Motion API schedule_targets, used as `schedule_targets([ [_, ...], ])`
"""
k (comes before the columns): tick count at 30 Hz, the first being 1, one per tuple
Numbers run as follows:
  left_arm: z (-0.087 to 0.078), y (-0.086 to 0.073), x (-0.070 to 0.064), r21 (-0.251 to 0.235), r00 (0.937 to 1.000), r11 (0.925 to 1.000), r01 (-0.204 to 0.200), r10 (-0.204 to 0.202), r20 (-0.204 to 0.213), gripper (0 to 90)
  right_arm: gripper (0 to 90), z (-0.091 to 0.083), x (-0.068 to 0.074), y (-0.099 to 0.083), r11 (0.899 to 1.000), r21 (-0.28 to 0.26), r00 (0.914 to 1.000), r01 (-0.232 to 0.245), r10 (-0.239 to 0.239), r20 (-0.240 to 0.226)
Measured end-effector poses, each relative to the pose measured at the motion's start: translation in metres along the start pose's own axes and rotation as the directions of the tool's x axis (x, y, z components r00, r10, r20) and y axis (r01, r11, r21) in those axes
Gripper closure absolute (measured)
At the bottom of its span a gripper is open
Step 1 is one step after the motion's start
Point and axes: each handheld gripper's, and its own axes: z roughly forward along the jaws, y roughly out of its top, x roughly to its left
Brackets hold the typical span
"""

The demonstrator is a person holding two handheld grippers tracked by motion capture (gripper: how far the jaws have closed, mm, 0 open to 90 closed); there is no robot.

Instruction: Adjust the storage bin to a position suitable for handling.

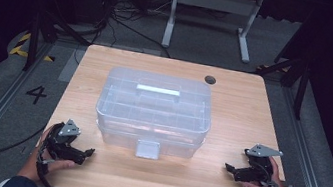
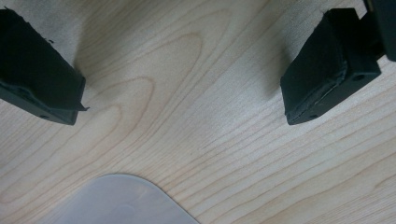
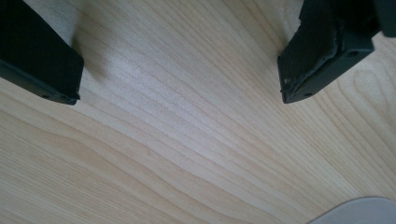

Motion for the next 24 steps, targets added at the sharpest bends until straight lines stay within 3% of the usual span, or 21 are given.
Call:
schedule_targets([
  [4,0.0,0.0,0.0,0.0,1.0,1.0,0.0,0.0,0.001,0.2,3.7,-0.004,-0.003,-0.002,1.0,0.013,1.0,0.007,-0.007,-0.006],
  [6,0.0,0.0,0.0,0.0,1.0,1.0,-0.002,0.002,0.001,0.2,17.7,-0.007,-0.003,-0.002,1.0,-0.007,0.9997,0.012,-0.012,-0.02],
  [7,0.0,0.0,0.0,0.0,1.0,1.0,-0.003,0.003,0.001,0.3,19.1,-0.008,-0.002,-0.002,1.0,-0.017,0.9995,0.019,-0.02,-0.025],
  [12,0.0,0.0,0.001,0.002,1.0,1.0,-0.006,0.006,-0.001,0.3,17.5,-0.008,-0.001,-0.002,1.0,-0.012,0.9996,0.015,-0.015,-0.025],
  [24,0.0,0.0,0.001,0.002,1.0,1.0,-0.007,0.007,0.0,0.3,20.3,-0.015,0.004,0.008,0.998,-0.064,0.9994,0.026,-0.027,-0.022],
])
